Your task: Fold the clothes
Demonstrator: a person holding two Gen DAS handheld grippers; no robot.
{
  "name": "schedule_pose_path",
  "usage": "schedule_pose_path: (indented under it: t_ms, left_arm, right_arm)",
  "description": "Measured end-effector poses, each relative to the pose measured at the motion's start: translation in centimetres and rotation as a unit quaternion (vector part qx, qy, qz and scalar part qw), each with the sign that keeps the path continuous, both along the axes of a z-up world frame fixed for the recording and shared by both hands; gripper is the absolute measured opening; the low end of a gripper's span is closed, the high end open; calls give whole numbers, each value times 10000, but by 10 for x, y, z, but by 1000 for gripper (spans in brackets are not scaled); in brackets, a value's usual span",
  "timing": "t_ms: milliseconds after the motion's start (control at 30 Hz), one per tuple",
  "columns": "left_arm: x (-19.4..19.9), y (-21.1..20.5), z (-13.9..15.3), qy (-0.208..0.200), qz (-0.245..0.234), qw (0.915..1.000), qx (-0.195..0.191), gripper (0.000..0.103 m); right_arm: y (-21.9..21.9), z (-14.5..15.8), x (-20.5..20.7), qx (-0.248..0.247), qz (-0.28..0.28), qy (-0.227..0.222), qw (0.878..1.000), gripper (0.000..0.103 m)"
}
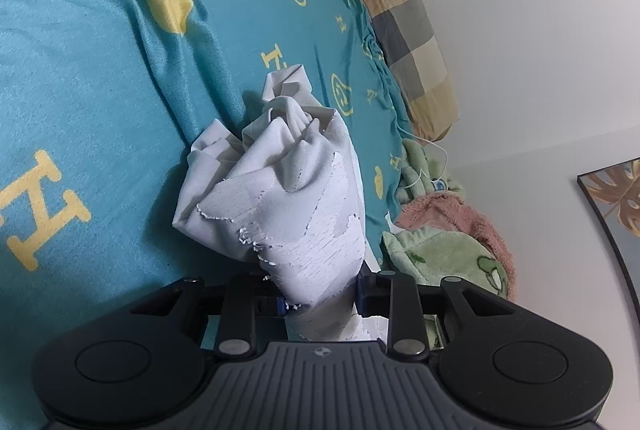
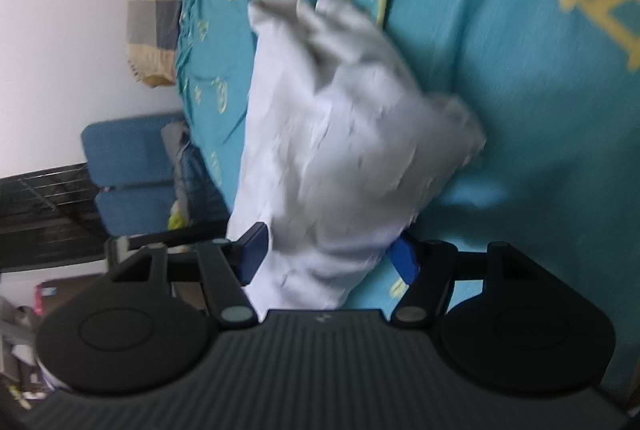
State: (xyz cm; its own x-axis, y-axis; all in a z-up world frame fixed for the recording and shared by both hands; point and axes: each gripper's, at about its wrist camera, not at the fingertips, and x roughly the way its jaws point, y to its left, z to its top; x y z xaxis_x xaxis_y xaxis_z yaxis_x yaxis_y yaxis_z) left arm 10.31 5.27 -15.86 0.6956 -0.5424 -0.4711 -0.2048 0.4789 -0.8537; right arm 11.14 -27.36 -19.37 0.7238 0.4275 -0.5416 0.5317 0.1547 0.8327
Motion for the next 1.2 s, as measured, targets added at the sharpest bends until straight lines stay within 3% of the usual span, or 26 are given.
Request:
schedule_pose_path:
  t_ms: [33,133,300,467,700,867,1000,1133,1200]
  left_arm:
    - [-1,0,1,11,-21,10000,33,30]
    - [-3,-2,7,63,-91,9998,161,30]
    - [-4,-9,38,0,-204,9998,-60,29]
    - [7,-52,106,-371,-506,9980,-65,29]
    - [71,-177,217,-1326,-1218,9837,-2,29]
    - [141,-290,258,-1829,-1736,9674,-231,30]
    - [171,-377,253,-1922,-2105,9583,-225,30]
    - [185,-430,203,-1752,-2415,9542,-202,30]
    - [185,-444,170,-1546,-2578,9536,-159,30]
  right_arm:
    - [-1,2,0,-94,-16,-5,10000,55]
    - [-2,10,1,-370,-16,-37,9993,31]
    - [-11,44,-11,-584,-116,-390,9975,25]
    - [-47,102,-21,-761,-292,-1031,9913,25]
    - [-154,206,-13,-1241,-675,-1922,9711,25]
    - [-242,270,-2,-1929,-1007,-2439,9451,25]
    - [-298,286,3,-2540,-1207,-2520,9260,25]
    - [-329,272,2,-3077,-1342,-2257,9145,25]
    - [-334,256,-7,-3142,-1315,-1976,9192,25]
